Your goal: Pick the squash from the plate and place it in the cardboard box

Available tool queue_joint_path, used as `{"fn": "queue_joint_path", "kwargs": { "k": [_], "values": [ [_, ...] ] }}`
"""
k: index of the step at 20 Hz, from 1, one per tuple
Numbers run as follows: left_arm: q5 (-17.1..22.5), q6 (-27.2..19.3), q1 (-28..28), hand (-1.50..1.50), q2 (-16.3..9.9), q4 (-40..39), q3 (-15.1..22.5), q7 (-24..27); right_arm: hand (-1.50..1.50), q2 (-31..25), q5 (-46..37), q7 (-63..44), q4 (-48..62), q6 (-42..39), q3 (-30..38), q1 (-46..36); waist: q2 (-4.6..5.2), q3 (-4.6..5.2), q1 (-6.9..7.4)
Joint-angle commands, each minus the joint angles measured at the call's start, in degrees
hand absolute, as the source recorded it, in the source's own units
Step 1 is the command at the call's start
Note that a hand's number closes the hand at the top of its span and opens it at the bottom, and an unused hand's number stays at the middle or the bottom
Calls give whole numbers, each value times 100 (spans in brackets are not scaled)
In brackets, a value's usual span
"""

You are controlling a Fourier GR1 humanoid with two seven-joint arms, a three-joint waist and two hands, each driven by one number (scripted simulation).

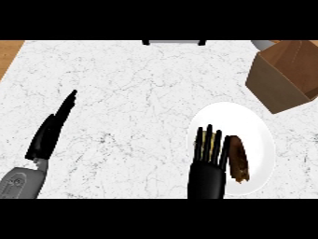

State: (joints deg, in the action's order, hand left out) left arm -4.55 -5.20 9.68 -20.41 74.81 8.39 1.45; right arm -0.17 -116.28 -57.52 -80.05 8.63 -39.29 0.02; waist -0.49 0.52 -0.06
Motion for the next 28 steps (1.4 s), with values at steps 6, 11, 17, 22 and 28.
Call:
{"fn": "queue_joint_path", "kwargs": {
  "k": [6,11,17,22,28],
  "values": [
    [-286,73,-250,0,176,396,-111,-146,-150,16,382,164,821,653,543,-475,48,-54,29],
    [-365,241,-43,0,288,-136,-259,184,-150,-206,600,434,636,632,703,-550,49,-52,3],
    [-529,72,-227,0,490,95,-134,143,150,-166,-158,189,1155,319,475,-878,49,-52,34],
    [-385,245,-302,0,322,298,-342,34,150,-387,-615,120,1291,689,318,-995,47,-53,46],
    [-456,340,-303,0,279,319,-408,-18,150,-410,-1228,-338,1130,780,202,-923,39,-54,29]
  ]
}}
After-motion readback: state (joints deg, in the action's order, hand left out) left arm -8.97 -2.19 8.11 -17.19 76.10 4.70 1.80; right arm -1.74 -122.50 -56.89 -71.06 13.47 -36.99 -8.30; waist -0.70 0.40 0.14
